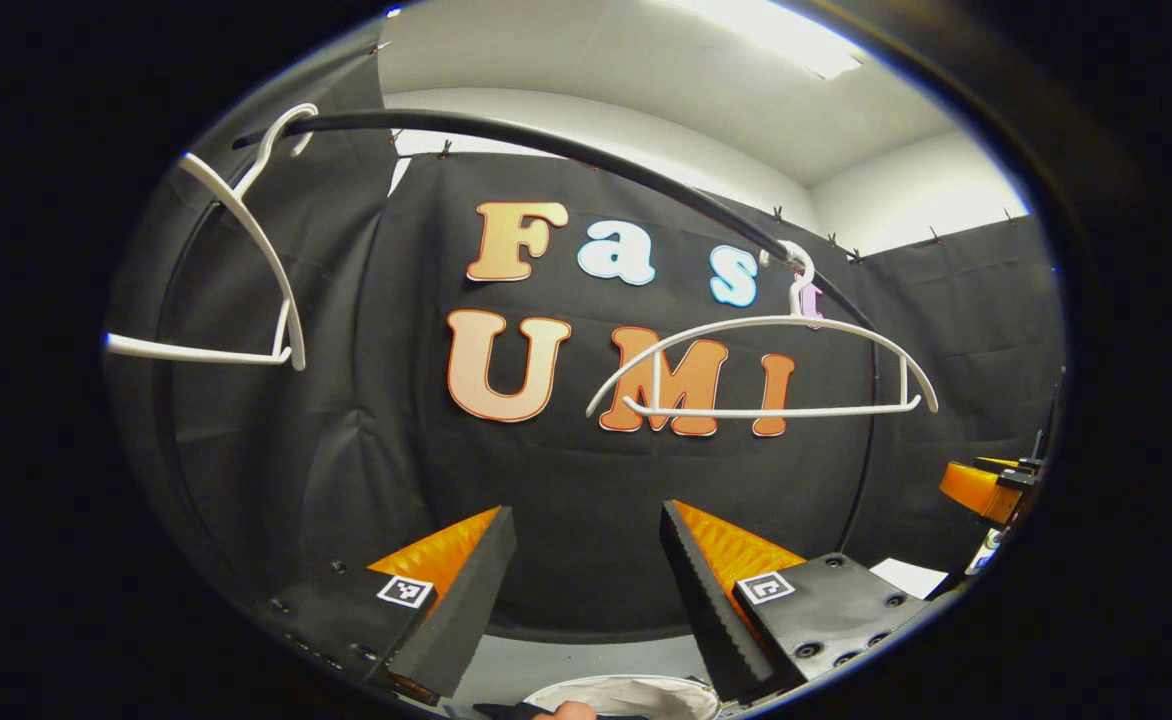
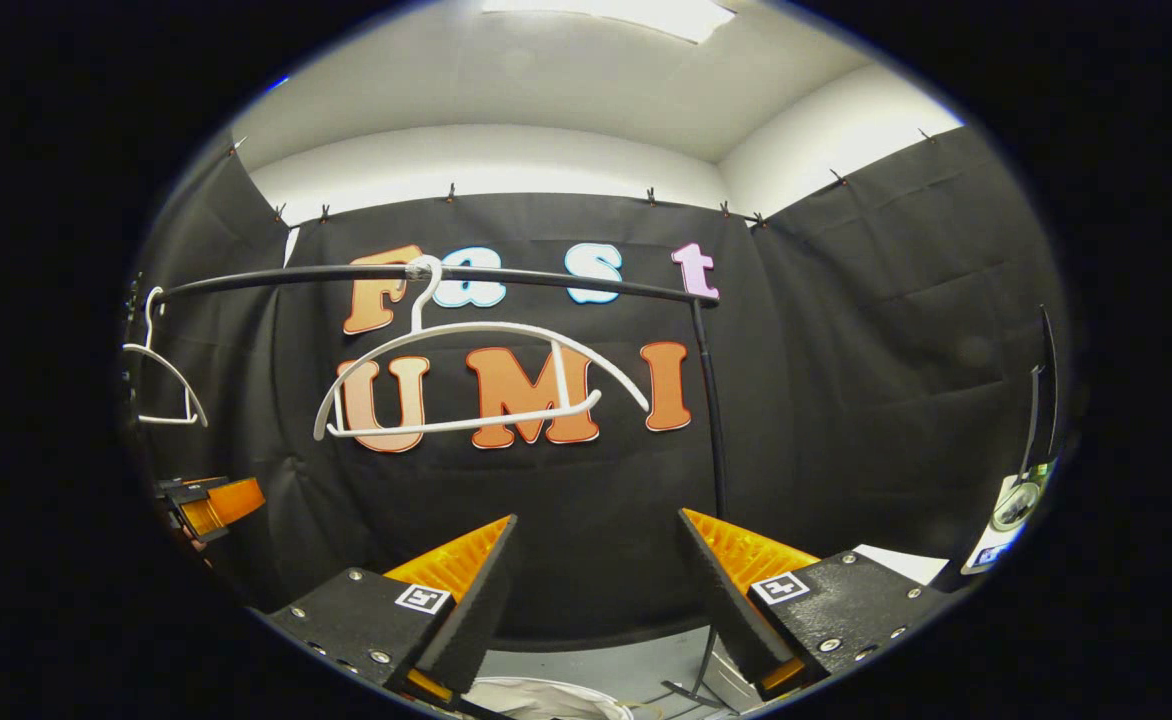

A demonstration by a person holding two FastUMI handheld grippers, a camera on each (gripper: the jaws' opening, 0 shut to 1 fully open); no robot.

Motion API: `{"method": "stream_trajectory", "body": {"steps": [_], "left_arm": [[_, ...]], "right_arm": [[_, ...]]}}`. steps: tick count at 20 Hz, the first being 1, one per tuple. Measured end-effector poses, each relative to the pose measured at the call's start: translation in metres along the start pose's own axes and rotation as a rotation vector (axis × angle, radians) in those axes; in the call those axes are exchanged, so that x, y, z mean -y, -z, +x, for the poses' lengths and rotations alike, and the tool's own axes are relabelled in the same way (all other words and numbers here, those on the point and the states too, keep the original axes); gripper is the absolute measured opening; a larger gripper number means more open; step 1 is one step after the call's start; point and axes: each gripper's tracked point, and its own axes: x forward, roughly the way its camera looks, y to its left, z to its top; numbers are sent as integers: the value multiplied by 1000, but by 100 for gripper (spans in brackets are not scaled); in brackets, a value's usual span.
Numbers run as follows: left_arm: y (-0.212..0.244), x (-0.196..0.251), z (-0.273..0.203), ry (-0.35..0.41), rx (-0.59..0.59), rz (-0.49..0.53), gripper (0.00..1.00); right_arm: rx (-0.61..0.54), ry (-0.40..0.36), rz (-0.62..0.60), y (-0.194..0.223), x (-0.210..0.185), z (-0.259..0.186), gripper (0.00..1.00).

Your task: Grasp the clothes on the hanger with both hands and then place them into the laundry hamper below.

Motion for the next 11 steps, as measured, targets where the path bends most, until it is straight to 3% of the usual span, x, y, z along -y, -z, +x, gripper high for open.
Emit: {"method": "stream_trajectory", "body": {"steps": [2,3,4,11], "left_arm": [[0,-4,-1,-10,-2,10,96],[0,-8,-2,-22,-1,16,96],[-1,-9,-2,-27,0,15,95],[-1,-16,-8,-45,-2,17,95]], "right_arm": [[-1,6,-7,1,1,-1,94],[-8,6,-8,3,0,-1,83],[-15,2,-6,7,-2,-1,94],[-39,-11,-6,14,-8,-2,94]]}}
